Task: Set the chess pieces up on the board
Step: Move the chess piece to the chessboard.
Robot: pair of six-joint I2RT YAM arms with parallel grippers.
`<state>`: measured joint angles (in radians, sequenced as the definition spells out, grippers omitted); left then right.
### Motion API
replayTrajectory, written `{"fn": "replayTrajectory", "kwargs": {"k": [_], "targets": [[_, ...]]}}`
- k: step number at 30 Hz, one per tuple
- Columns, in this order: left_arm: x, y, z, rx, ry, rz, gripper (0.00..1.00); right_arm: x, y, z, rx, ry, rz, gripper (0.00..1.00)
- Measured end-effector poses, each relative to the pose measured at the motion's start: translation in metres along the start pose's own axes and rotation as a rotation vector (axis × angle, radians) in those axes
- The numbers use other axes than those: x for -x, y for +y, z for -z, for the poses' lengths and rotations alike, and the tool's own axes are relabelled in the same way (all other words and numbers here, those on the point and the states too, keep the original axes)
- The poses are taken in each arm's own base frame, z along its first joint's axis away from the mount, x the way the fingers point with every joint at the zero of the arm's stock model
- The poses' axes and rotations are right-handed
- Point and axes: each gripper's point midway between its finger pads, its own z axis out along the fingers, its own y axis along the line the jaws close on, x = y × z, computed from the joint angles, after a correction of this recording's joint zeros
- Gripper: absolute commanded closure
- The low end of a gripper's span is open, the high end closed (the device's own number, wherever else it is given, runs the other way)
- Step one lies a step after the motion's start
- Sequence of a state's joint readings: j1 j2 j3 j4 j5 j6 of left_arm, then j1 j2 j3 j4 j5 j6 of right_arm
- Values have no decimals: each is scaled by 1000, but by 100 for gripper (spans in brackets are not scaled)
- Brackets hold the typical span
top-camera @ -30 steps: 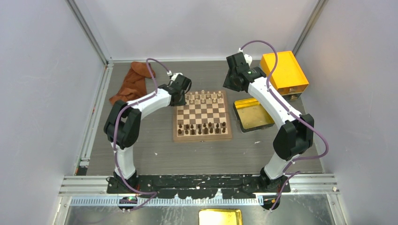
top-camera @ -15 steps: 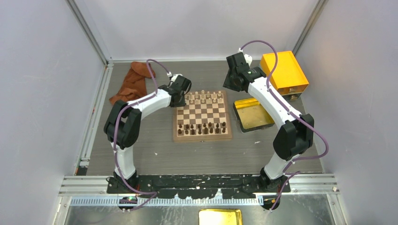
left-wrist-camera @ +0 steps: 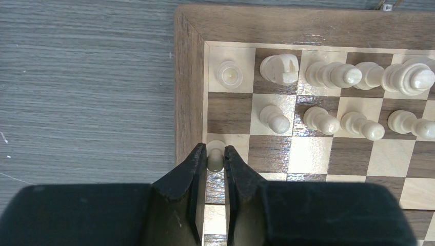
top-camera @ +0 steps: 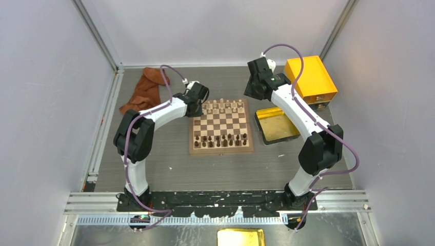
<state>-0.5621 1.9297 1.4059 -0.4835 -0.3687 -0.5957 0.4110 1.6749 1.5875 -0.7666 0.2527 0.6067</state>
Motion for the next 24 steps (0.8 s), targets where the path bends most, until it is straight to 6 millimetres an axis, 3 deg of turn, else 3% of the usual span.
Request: {"fn": "replayTrajectory", "kwargs": {"k": [16, 24], "targets": [[0, 1, 0, 2, 1, 0, 89, 0, 0, 0, 0, 0, -1, 66], [15, -2, 3, -8, -25, 19, 92, 0, 0, 0, -1, 0, -1, 66]]}}
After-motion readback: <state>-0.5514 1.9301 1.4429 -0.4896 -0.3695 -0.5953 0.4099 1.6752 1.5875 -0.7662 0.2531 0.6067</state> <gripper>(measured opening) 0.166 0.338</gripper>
